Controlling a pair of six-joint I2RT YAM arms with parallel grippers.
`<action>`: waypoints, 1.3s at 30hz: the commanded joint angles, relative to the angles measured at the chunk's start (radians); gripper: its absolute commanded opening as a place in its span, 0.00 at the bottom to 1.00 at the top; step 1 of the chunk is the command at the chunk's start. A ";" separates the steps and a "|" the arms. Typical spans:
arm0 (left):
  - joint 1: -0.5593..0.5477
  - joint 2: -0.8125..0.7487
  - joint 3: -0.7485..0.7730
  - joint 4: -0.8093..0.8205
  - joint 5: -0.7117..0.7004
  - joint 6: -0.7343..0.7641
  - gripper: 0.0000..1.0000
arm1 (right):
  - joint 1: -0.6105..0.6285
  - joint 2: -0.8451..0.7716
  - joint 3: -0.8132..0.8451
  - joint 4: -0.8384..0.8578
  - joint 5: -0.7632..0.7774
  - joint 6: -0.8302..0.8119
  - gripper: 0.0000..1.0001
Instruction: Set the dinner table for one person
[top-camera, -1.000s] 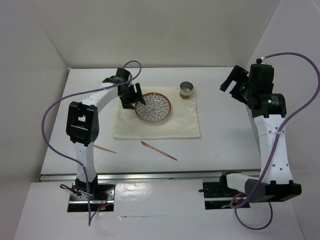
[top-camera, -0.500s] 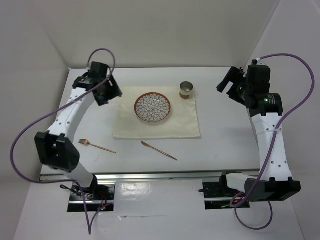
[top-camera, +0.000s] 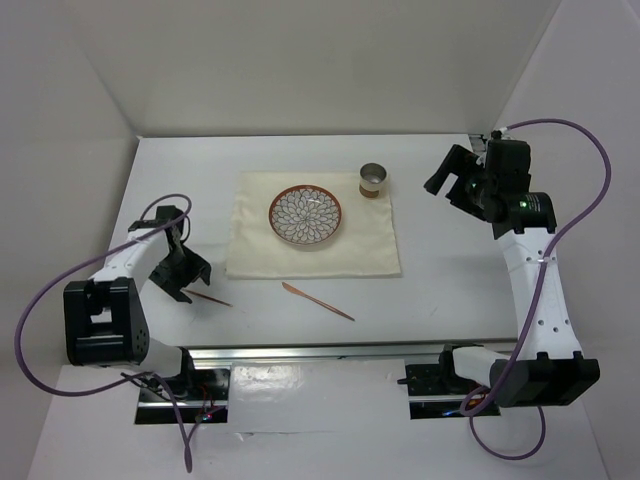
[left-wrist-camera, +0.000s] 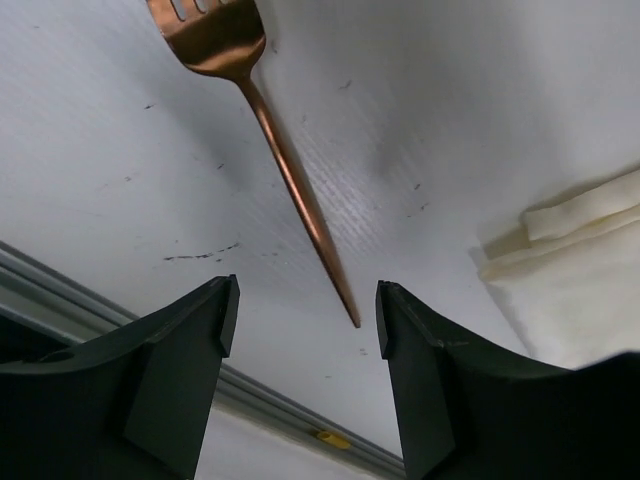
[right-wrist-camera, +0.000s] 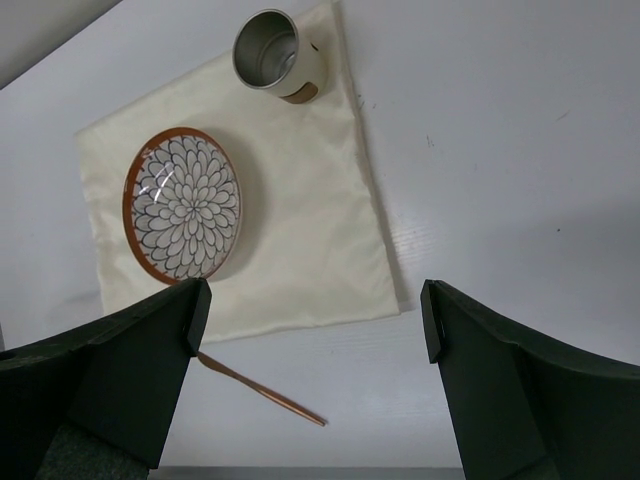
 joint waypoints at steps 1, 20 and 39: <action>0.017 -0.042 -0.026 0.085 0.020 -0.052 0.73 | -0.006 -0.038 -0.022 0.056 -0.024 -0.016 1.00; 0.026 0.099 -0.097 0.194 0.002 -0.116 0.57 | -0.006 -0.038 -0.022 0.056 -0.024 -0.016 1.00; -0.228 0.077 0.438 0.040 -0.225 0.345 0.00 | -0.006 0.025 -0.004 0.047 -0.146 -0.063 1.00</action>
